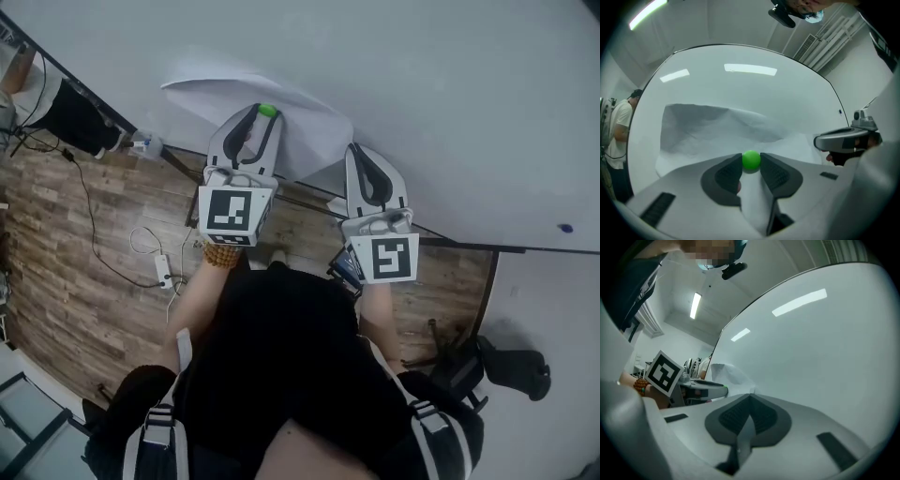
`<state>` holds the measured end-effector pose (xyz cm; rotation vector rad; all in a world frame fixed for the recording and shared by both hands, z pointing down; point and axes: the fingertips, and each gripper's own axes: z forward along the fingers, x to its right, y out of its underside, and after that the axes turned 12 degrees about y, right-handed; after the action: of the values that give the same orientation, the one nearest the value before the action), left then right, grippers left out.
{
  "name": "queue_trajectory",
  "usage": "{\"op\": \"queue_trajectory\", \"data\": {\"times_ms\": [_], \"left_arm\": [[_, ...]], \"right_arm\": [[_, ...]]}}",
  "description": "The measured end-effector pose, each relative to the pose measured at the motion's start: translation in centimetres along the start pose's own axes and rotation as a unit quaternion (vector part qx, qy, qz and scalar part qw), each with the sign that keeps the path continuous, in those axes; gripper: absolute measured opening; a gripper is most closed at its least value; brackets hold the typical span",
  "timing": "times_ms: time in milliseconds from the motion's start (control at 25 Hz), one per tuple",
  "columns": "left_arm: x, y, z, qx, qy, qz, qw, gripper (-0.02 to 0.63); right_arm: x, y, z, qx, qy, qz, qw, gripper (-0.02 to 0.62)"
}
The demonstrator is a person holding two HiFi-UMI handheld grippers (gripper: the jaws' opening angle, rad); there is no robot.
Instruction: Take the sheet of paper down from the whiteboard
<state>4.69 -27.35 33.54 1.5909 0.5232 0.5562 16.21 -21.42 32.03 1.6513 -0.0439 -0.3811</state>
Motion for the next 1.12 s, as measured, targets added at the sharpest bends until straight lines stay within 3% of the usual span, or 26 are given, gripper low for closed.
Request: {"op": "queue_trajectory", "data": {"times_ms": [1120], "left_arm": [[-0.3, 1.3, 0.2, -0.015, 0.004, -0.017, 0.9997, 0.124]], "right_arm": [[1.4, -0.7, -1.6, 0.011, 0.030, 0.014, 0.999, -0.005]]}}
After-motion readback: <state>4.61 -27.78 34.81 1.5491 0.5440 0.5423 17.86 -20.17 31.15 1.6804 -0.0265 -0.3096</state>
